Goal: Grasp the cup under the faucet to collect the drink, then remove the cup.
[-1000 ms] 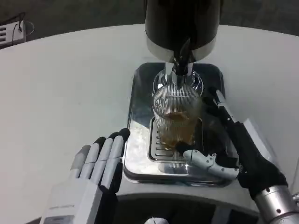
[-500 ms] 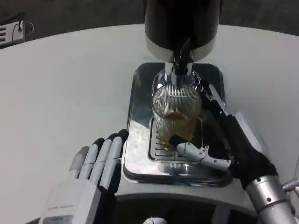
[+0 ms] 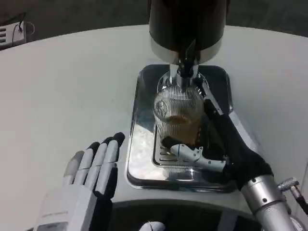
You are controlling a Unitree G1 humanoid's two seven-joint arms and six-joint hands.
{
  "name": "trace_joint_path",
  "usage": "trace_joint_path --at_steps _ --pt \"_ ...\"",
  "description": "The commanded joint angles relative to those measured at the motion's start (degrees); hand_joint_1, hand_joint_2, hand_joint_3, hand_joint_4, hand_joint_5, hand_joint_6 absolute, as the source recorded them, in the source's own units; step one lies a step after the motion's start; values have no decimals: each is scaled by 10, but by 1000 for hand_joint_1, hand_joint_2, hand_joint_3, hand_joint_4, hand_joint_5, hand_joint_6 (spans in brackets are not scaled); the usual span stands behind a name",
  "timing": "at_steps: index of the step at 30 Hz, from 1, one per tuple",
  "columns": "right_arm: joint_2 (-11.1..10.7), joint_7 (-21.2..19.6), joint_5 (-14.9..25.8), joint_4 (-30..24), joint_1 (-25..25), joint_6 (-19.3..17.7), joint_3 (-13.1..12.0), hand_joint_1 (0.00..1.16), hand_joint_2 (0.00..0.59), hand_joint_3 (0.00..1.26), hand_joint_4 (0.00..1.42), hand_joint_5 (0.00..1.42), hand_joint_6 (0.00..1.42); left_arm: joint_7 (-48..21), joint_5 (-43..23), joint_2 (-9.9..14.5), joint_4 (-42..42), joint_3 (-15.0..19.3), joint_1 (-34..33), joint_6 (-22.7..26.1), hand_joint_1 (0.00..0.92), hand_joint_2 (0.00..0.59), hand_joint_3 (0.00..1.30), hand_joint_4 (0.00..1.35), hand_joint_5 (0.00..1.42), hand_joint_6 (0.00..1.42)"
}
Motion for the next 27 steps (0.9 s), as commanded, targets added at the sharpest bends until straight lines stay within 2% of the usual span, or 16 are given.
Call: trace_joint_path --at_steps 1,11,17,27 --pt "5 -8 1 17 -15 -8 3 658 216 5 106 144 231 -7 -7 -3 -11 5 9 5 0 180 0 0 0 0" --pt "11 -15 3 60 -47 -10 4 656 217 5 110 145 231 -11 -8 -7 -22 14 19 6 0 180 0 0 0 0" --pt "19 -15 0 66 -56 -9 12 654 217 12 116 145 231 -13 -11 -12 -26 18 24 9 0 181 0 0 5 0" --pt "27 -11 6 75 -64 2 11 644 212 33 129 146 230 -15 -17 -13 -28 22 24 15 0 185 0 0 10 0"
